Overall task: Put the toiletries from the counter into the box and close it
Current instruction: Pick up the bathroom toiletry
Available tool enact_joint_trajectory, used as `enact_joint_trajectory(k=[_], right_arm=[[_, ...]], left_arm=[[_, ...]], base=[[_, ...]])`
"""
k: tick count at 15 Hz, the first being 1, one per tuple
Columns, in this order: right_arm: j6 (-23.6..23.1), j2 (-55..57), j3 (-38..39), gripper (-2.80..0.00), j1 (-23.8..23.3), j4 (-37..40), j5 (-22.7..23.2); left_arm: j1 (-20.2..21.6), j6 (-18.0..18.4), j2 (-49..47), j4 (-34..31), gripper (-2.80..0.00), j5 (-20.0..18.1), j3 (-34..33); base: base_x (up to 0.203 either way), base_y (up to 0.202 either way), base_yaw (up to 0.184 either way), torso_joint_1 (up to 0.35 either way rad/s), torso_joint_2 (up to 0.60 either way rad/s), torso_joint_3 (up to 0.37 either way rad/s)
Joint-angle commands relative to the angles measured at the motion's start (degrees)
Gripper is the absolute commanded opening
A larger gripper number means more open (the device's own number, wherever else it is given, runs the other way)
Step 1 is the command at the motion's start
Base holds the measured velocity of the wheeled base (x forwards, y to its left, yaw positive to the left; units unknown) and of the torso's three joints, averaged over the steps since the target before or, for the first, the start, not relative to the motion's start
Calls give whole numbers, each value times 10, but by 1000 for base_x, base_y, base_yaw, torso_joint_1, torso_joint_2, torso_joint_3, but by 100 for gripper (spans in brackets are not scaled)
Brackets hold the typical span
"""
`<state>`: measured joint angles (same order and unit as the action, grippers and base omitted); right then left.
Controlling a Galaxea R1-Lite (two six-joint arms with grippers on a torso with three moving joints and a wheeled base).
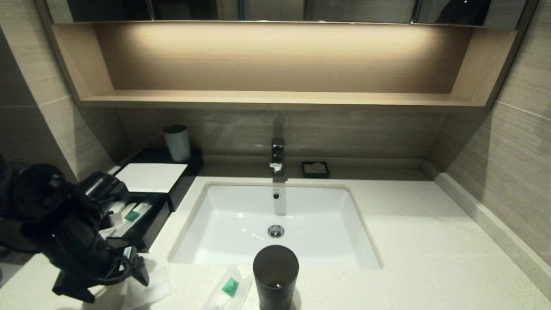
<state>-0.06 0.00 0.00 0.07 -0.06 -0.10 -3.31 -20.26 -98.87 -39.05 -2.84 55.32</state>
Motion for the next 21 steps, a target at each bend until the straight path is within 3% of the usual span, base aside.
enact_joint_trajectory(k=[1,12,13,21], right_arm=[[0,0,1,-280,0,0,0],[0,0,1,-280,0,0,0],[0,0,1,-280,0,0,0],[0,0,1,-280,0,0,0]], left_arm=[[-2,-1,-9,-2,0,-1,0],[-2,-17,-20,9,0,-8,1],[-2,-18,-22,12,-280,-8,1],[-1,-17,-32,13,-280,-35,-2]], base=[[0,0,0,0,0,0],[0,0,0,0,0,0],[0,0,0,0,0,0],[0,0,0,0,0,0]])
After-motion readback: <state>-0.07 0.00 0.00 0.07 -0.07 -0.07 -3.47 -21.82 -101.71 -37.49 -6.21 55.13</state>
